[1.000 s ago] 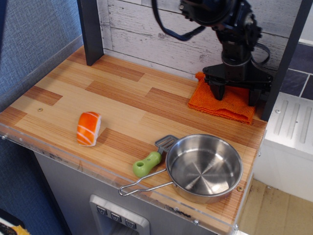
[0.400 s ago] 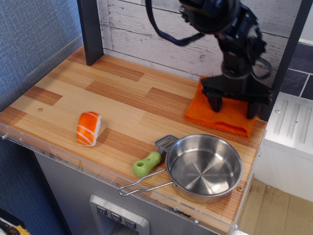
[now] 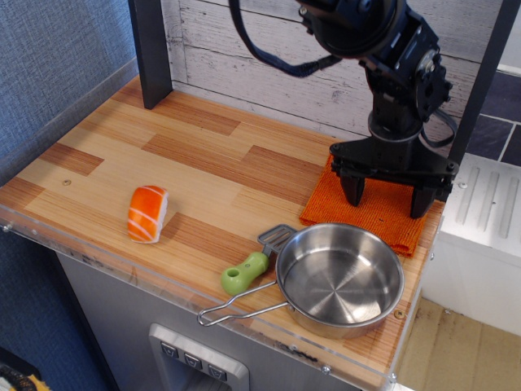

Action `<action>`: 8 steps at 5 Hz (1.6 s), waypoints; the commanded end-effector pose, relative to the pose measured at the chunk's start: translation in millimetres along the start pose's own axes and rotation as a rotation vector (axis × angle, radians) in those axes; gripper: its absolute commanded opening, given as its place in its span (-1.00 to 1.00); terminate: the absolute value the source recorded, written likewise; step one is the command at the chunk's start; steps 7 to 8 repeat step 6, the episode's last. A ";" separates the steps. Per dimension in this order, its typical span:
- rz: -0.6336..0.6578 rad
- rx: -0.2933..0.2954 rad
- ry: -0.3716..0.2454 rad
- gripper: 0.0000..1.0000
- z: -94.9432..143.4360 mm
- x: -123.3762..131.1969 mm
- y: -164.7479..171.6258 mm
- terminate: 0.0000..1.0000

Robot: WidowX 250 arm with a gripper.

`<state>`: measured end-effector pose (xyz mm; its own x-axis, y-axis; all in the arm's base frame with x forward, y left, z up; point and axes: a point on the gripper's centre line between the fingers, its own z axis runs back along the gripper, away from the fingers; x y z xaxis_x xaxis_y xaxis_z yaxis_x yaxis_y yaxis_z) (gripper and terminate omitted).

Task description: Put the orange cloth on the table above the silver pot.

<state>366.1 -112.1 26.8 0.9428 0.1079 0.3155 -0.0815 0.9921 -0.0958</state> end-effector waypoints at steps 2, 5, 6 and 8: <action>0.049 -0.018 -0.156 1.00 64.1 9.4 11.9 -1.00; 0.030 -0.064 -0.241 1.00 92.9 1.9 8.1 -1.00; 0.030 -0.064 -0.241 1.00 92.9 1.9 8.1 1.00; 0.030 -0.064 -0.241 1.00 92.9 1.9 8.1 1.00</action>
